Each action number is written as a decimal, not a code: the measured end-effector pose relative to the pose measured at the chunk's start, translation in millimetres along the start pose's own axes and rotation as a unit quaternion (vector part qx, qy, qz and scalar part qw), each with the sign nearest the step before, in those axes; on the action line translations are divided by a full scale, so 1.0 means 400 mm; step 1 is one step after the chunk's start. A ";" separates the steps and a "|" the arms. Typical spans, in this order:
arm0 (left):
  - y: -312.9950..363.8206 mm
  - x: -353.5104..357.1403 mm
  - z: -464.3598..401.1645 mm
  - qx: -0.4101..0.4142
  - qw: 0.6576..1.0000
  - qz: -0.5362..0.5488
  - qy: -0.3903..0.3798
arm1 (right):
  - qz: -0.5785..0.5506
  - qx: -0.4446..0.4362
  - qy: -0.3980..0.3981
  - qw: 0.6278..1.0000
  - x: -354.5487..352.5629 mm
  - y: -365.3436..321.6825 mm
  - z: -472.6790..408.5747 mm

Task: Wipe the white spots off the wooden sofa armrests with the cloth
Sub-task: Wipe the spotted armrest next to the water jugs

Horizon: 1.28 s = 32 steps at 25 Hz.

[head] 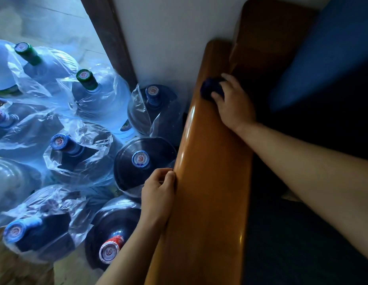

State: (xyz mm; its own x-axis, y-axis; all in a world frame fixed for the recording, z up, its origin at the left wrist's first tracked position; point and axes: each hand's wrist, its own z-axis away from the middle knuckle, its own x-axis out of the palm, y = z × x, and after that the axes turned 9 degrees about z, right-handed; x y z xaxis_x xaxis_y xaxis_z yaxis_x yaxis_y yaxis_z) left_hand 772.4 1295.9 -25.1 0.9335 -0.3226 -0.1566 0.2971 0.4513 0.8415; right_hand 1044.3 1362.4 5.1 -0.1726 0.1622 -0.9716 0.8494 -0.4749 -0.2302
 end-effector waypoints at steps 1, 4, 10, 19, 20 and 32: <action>0.004 0.001 0.006 0.001 1.000 0.000 0.007 | 0.015 0.074 0.046 0.996 0.012 0.008 0.049; 0.010 -0.009 0.022 -0.012 1.000 -0.002 0.018 | 0.029 0.208 0.118 0.971 0.033 0.004 0.153; -0.004 -0.053 0.034 0.011 0.999 -0.031 -0.029 | 0.025 0.150 0.080 0.985 0.024 -0.090 0.107; 0.019 -0.122 0.116 -0.095 0.994 0.043 -0.030 | 0.005 -0.001 -0.017 1.000 -0.009 -0.026 0.347; 0.017 -0.126 0.117 -0.100 0.993 0.054 -0.038 | 0.010 0.071 -0.021 0.997 -0.009 -0.048 0.279; -0.124 -0.243 0.243 -0.200 0.967 -0.130 -0.094 | -0.015 -0.328 -0.211 0.921 -0.014 -0.319 1.256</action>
State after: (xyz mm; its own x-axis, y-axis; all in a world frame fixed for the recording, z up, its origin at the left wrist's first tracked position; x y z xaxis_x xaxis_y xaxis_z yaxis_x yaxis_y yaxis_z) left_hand 647.4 1223.7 -1.4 0.7752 -0.5969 -0.2067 0.6051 0.6079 0.5141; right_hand 686.5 987.5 11.9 -0.2618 -0.2496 -0.9323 0.9355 0.1719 -0.3088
